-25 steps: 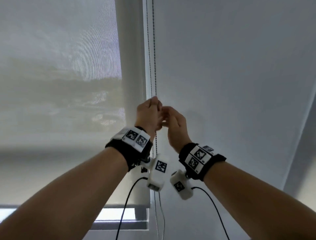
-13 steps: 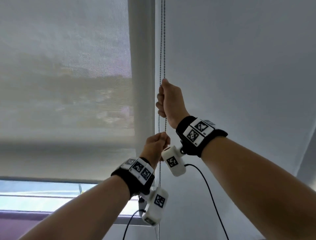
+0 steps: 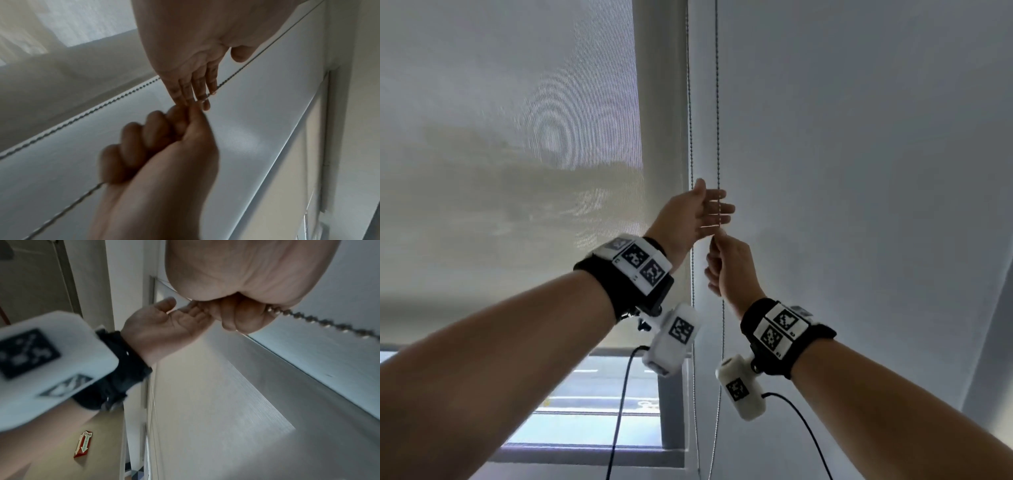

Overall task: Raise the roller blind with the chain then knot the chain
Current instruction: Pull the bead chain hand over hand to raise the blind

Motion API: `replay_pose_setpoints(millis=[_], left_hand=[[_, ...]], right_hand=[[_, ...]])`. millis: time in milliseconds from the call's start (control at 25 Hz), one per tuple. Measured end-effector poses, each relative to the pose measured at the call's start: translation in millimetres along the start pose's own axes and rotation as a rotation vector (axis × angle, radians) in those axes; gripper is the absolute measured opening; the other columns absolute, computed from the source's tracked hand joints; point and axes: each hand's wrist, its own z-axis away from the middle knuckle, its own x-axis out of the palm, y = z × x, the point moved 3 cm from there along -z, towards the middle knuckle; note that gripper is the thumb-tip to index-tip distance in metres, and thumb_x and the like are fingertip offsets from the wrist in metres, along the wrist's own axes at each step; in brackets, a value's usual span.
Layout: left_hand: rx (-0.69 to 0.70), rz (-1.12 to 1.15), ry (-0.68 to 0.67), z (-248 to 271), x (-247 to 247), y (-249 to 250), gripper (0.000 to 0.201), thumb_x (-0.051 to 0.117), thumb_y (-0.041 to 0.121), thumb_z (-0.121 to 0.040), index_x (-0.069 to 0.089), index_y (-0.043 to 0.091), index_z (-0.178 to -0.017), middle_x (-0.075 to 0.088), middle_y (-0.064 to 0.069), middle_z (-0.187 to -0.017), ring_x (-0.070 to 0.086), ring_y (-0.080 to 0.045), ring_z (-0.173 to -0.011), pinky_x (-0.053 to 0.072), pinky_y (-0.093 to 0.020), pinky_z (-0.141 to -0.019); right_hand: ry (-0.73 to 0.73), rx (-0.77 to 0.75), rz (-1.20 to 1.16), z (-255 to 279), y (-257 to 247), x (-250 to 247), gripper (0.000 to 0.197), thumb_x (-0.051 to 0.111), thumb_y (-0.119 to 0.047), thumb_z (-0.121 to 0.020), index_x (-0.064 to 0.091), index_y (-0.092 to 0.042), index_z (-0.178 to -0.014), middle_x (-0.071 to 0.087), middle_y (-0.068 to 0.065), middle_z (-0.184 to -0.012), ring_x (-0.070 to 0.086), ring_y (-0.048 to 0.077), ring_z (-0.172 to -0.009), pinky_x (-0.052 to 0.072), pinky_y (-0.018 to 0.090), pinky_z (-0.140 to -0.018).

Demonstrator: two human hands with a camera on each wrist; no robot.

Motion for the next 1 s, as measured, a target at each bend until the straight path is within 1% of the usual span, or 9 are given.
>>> replay_pose_setpoints(millis=[200,280,400,480,560,640,720,840,1000], left_hand=[[-0.074,0.179,-0.031,5,18,-15,0.047,0.026,0.036,-0.099,0.062,0.007,-0.097,0.064,-0.007,-0.074,0.06,-0.021,-0.07,0.047,-0.034,-0.071],[-0.07,0.212,0.014,6,21,-22,0.042,0.029,0.034,-0.099,0.059,0.01,-0.082,0.048,0.0,-0.056,0.042,-0.014,-0.051,0.034,-0.027,-0.054],[-0.029,0.152,0.084,6,24,-25,0.038,0.032,0.028,-0.098,0.046,0.017,-0.065,0.031,0.007,-0.045,0.022,-0.009,-0.039,0.016,-0.024,-0.041],[-0.009,0.131,0.098,9,26,-25,0.036,0.032,0.022,-0.096,0.044,0.018,-0.062,0.03,0.008,-0.043,0.018,-0.009,-0.037,0.012,-0.021,-0.04],[0.002,0.132,0.098,12,28,-23,0.036,0.033,0.021,-0.096,0.043,0.018,-0.061,0.029,0.008,-0.043,0.017,-0.009,-0.037,0.01,-0.02,-0.04],[0.005,0.15,0.112,15,27,-23,0.037,0.035,0.025,-0.097,0.044,0.018,-0.061,0.028,0.008,-0.043,0.016,-0.009,-0.036,0.011,-0.018,-0.039],[0.002,0.171,0.134,19,24,-27,0.037,0.037,0.024,-0.096,0.045,0.017,-0.061,0.028,0.007,-0.043,0.017,-0.008,-0.035,0.013,-0.017,-0.038],[-0.027,0.149,0.161,30,19,-41,0.037,0.039,0.022,-0.095,0.047,0.018,-0.06,0.03,0.005,-0.047,0.02,-0.009,-0.037,0.01,-0.022,-0.04],[-0.114,0.135,0.164,46,21,-72,0.039,0.039,0.027,-0.097,0.043,0.019,-0.058,0.028,0.004,-0.047,0.017,-0.009,-0.037,0.008,-0.022,-0.043]], right_hand=[[-0.009,0.013,0.034,39,48,-11,0.045,0.03,-0.023,-0.104,0.029,-0.017,-0.06,0.023,-0.003,-0.05,0.019,0.005,-0.04,0.021,0.014,-0.04],[0.003,-0.019,0.064,48,58,-14,0.045,0.031,-0.019,-0.105,0.027,-0.018,-0.059,0.022,-0.003,-0.052,0.019,0.006,-0.044,0.02,0.018,-0.045],[-0.01,-0.049,0.065,46,72,-14,0.044,0.038,-0.026,-0.101,0.03,-0.02,-0.058,0.023,0.0,-0.056,0.02,0.013,-0.053,0.018,0.034,-0.054],[-0.042,-0.076,0.061,43,77,-16,0.04,0.041,-0.029,-0.097,0.033,-0.023,-0.058,0.024,0.001,-0.059,0.021,0.017,-0.057,0.017,0.038,-0.059],[-0.081,-0.081,0.104,38,74,-22,0.037,0.043,-0.024,-0.095,0.039,-0.019,-0.058,0.029,-0.002,-0.057,0.026,0.012,-0.054,0.02,0.033,-0.056],[-0.13,-0.124,0.148,29,57,-28,0.025,0.044,-0.017,-0.089,0.051,-0.008,-0.067,0.047,-0.001,-0.059,0.042,0.013,-0.054,0.035,0.029,-0.056],[-0.118,-0.213,0.22,16,26,-31,0.024,0.042,-0.017,-0.086,0.062,-0.005,-0.086,0.064,0.002,-0.078,0.059,0.013,-0.073,0.05,0.027,-0.07],[-0.014,-0.306,0.279,-9,-34,-24,0.035,0.037,-0.016,-0.089,0.063,-0.005,-0.11,0.07,0.012,-0.102,0.067,0.018,-0.094,0.054,0.031,-0.083],[-0.072,-0.242,0.112,-26,-99,6,0.032,0.035,-0.019,-0.099,0.059,-0.003,-0.112,0.065,0.019,-0.088,0.062,0.028,-0.075,0.052,0.041,-0.067]])
